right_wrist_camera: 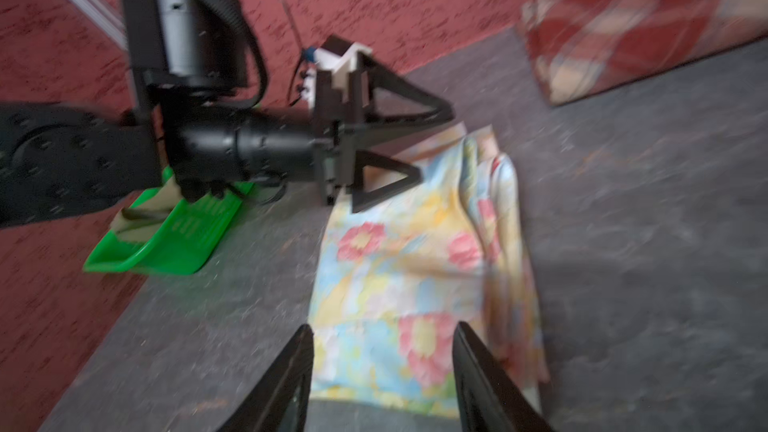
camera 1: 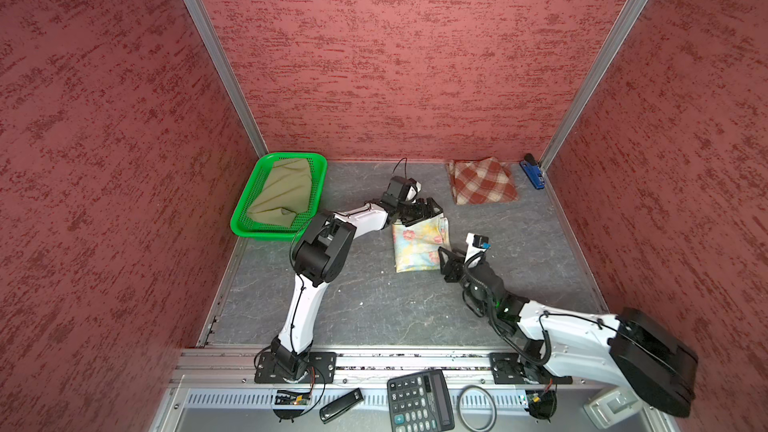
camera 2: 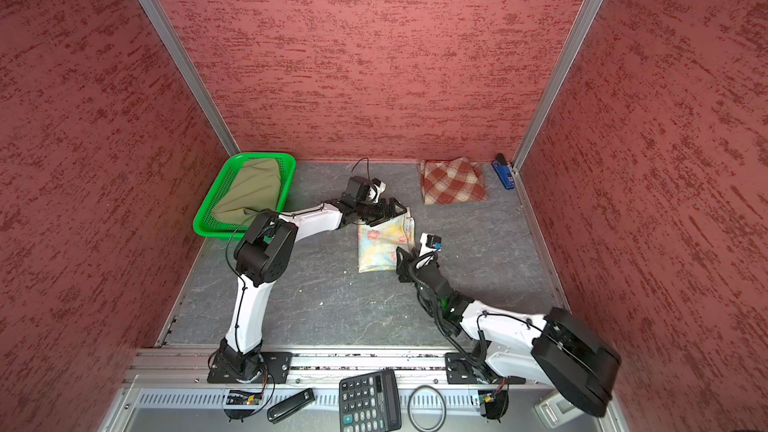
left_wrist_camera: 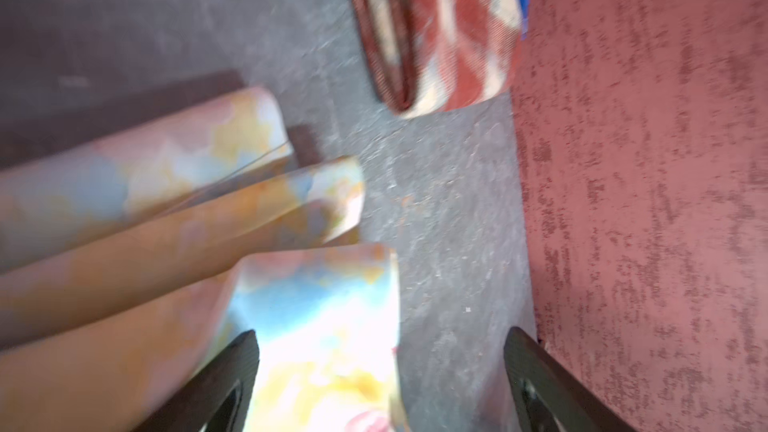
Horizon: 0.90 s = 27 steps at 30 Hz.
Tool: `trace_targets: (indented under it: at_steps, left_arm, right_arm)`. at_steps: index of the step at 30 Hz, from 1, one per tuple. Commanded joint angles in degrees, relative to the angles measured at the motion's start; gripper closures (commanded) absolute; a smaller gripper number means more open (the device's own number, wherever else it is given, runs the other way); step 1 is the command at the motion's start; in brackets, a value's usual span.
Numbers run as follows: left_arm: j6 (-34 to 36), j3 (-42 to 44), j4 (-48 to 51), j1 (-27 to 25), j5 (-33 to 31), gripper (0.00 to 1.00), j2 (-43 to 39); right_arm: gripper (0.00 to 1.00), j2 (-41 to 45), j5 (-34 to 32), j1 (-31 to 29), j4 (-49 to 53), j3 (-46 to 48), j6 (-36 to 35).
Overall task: Fold and stack the skirts
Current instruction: 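Grasp the folded floral skirt's edges with both grippers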
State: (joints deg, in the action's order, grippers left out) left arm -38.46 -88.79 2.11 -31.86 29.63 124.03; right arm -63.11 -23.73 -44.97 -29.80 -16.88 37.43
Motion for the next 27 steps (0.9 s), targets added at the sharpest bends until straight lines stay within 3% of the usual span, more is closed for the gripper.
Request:
trace_targets:
  at_steps: [1, 6, 13, 20, 27]
  left_arm:
    - [2.74, -2.58, 3.56, 1.25, -1.57, 0.04, -7.36]
    - [6.53, 0.93, 10.18, 3.38, -6.8, 0.0, -14.43]
    - [8.85, 13.48, 13.27, 6.18, -12.39, 0.0, -20.89]
    - [9.54, 21.51, 10.28, 7.25, -13.17, 0.01, -22.27]
    - [10.9, 20.22, 10.1, 6.38, -14.83, 0.01, -17.03]
  right_arm:
    - [0.4, 2.7, 12.02, 8.75, 15.47, -4.55, 2.73]
    - [0.23, -2.53, 25.24, 17.91, 25.87, -15.93, -0.59]
    - [0.11, -20.53, 37.89, 23.8, 31.51, -30.07, -6.07]
    - [0.05, -31.8, 42.12, 27.33, 31.25, -35.37, -9.79]
    - [0.03, -40.18, 45.79, 29.36, 28.65, -37.83, -13.63]
